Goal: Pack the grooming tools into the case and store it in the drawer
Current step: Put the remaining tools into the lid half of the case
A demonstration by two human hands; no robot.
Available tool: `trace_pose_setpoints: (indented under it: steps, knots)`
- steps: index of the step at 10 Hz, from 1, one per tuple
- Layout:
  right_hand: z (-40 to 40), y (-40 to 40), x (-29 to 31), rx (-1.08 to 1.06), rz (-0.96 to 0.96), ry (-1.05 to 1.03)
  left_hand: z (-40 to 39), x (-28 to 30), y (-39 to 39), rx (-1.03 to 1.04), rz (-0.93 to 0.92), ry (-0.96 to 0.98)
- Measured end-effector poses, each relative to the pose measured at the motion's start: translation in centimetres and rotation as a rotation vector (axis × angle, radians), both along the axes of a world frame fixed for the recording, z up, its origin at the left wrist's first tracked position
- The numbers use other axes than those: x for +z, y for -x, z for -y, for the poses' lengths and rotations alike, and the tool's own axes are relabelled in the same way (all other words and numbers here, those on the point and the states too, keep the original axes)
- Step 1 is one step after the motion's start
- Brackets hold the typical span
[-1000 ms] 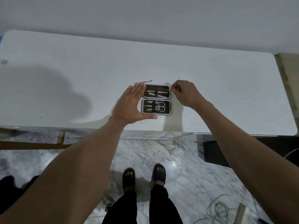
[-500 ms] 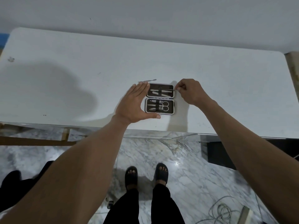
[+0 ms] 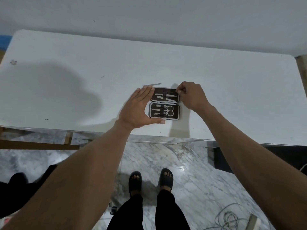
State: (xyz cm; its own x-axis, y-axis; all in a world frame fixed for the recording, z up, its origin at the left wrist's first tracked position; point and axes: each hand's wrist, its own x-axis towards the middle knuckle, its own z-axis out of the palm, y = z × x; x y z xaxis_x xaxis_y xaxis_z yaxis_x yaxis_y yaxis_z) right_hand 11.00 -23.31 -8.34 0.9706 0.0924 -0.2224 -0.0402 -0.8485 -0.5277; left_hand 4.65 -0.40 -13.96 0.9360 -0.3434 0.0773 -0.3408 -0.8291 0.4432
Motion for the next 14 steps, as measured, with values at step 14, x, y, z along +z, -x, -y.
trace_pose_setpoints:
  steps: [14]
  knots:
    - [-2.7, 0.1, 1.7, -0.046, 0.016, 0.073, 0.0, -0.5, -0.1, 0.003, 0.024, 0.018]
